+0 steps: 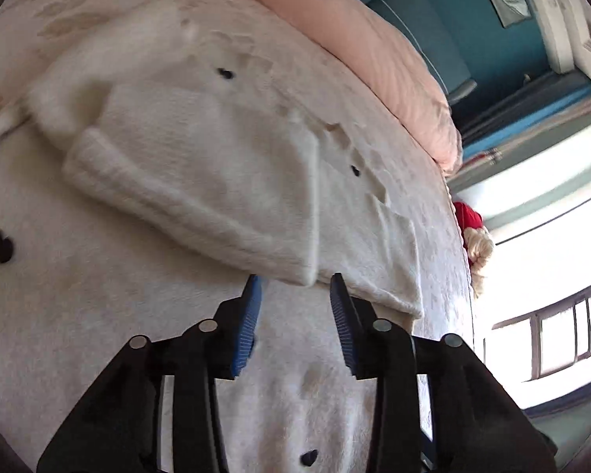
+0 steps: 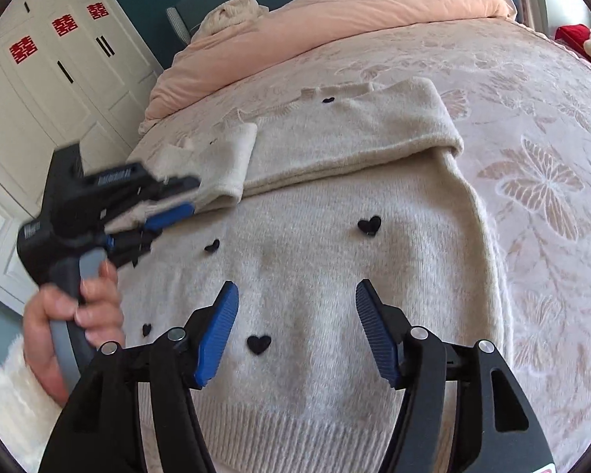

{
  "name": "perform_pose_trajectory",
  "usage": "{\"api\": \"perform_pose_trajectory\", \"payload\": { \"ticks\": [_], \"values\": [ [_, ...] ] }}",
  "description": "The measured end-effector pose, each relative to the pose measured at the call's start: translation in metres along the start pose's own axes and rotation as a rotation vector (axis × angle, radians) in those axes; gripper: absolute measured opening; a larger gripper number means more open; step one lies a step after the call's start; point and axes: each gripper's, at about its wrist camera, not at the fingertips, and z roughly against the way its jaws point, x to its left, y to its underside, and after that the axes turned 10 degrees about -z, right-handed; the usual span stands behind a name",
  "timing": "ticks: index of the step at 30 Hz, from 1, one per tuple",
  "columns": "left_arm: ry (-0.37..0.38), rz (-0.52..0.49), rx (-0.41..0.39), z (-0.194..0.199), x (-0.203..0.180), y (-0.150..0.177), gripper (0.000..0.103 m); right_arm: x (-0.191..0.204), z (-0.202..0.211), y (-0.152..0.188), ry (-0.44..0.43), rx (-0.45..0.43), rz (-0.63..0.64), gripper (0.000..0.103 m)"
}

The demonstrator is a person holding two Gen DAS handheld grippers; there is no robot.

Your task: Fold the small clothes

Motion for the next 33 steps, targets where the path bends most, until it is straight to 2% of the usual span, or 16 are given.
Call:
{"api": "perform_pose_trajectory", "payload": {
  "ticks": [4,6,8,13,17,18,19,20,21,22,24,26,27,29,31,33],
  "values": [
    [-0.061,0.171,-0.088,0.032,0.063,-0.022,0.051,0.012,-0.027,-0.039,-0.032,-0.001,0.014,0.064],
    [-0.08,0.263,-0.124,0.041,0.088,-0.032,0.051,0.036,-0.044,-0.051,0.004,-0.021,0.079,0.065],
    [-0.125,0.292,-0.145,0.05,0.108,-0.042,0.051,0.072,-0.063,-0.056,-0.002,-0.019,0.197,0.065],
    [-0.156,0.307,-0.145,0.049,0.128,-0.057,0.051,0.162,-0.125,-0.032,0.001,0.056,0.526,0.065],
    [-0.159,0.339,-0.127,0.037,0.13,-0.057,0.051,0.191,-0.175,-0.011,0.067,0.12,0.667,0.064],
    [-0.163,0.34,-0.126,0.033,0.128,-0.059,0.051,0.193,-0.184,-0.008,0.09,0.121,0.688,0.058],
    [-0.167,0.337,-0.127,0.032,0.128,-0.058,0.05,0.194,-0.187,-0.008,0.103,0.11,0.705,0.032],
    [-0.171,0.334,-0.129,0.032,0.129,-0.059,0.05,0.193,-0.187,-0.013,0.11,0.1,0.696,0.016],
    [-0.173,0.333,-0.134,0.033,0.13,-0.058,0.049,0.187,-0.181,-0.026,0.063,0.114,0.632,0.008],
    [-0.174,0.334,-0.139,0.034,0.131,-0.059,0.048,0.176,-0.166,-0.045,-0.017,0.096,0.521,0.008],
    [-0.169,0.338,-0.147,0.037,0.136,-0.059,0.048,0.139,-0.122,-0.086,-0.128,-0.023,0.263,0.009],
    [-0.167,0.336,-0.143,0.036,0.139,-0.059,0.046,0.074,-0.088,-0.114,-0.221,-0.122,-0.031,0.012],
    [-0.17,0.33,-0.142,0.035,0.14,-0.058,0.045,0.039,-0.083,-0.12,-0.232,-0.134,-0.159,0.017],
    [-0.183,0.319,-0.142,0.036,0.136,-0.058,0.045,-0.019,-0.094,-0.12,-0.126,-0.088,-0.3,0.018],
    [-0.189,0.329,-0.139,0.037,0.132,-0.058,0.046,-0.054,-0.11,-0.111,-0.042,0.004,-0.361,0.018],
    [-0.171,0.364,-0.142,0.038,0.129,-0.058,0.049,-0.07,-0.108,-0.104,-0.073,0.013,-0.406,0.018]
  ]
}}
